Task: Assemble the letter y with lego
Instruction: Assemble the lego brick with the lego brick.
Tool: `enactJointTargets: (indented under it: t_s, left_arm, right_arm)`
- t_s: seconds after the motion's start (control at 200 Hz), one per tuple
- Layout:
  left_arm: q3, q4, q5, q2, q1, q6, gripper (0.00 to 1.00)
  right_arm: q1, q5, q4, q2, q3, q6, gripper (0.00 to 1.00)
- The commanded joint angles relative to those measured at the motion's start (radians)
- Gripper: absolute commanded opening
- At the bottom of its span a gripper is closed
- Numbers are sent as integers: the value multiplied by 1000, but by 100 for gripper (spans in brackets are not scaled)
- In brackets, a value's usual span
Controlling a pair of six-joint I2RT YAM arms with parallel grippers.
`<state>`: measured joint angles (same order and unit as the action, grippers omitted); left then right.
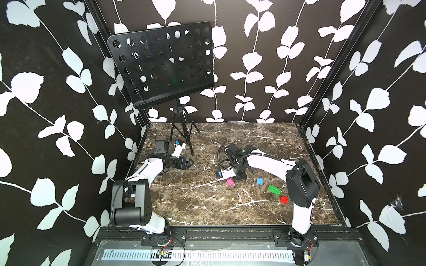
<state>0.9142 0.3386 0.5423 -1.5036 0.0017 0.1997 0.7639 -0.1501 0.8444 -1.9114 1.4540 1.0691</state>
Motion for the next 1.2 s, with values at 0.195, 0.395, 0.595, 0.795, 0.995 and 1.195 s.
enactJointTargets:
  t_s: [0.195,0.395,0.595,0.795,0.995,1.195]
  left_arm:
    - [-11,0,21,27,3,4,97]
    - [-12,-1,21,25,4,4,98]
    - [-13,-2,21,23,4,4,97]
    - [-12,0,22,24,4,4,97]
    - [-11,1,18,26,4,6,97]
    - [-12,-1,21,23,4,3,97]
  right_arm:
    - [28,14,26,-39,21,134,23]
    - [31,45,57,-58,21,169,23]
    - [35,71,83,-95,31,181,23]
    - [35,74,123,-139,60,199,23]
    - [19,76,173,-154,58,212,23]
    - [3,87,173,-151,39,216,22]
